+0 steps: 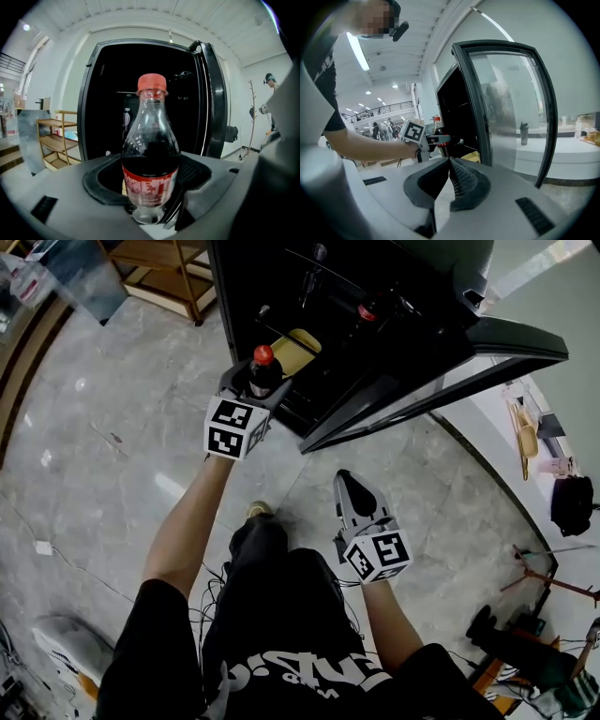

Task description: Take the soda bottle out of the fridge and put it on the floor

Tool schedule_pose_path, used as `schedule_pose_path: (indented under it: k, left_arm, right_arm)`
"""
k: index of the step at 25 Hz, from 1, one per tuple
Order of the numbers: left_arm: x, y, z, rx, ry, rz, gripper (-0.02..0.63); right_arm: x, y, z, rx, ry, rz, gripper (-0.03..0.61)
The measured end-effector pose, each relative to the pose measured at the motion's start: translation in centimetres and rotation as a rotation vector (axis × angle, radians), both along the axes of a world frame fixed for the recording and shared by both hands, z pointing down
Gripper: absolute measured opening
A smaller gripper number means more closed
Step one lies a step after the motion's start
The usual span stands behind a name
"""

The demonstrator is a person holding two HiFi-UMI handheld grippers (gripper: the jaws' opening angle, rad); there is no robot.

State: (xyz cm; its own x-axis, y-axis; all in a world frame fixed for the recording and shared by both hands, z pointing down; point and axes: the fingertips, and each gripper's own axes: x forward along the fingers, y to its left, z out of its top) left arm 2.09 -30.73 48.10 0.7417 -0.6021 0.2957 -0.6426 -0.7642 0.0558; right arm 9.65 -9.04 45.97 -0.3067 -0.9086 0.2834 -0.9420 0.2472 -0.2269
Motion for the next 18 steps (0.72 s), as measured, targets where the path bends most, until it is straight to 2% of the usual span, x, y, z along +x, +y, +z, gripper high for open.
schedule_pose_path:
  k: [18]
  left_arm:
    - [-0.4, 3.1, 18.3, 0.002, -0.003, 0.088, 0.311]
  right_arm:
    - [3.0, -3.2, 20.6, 0.059, 0.019, 0.037, 0.023]
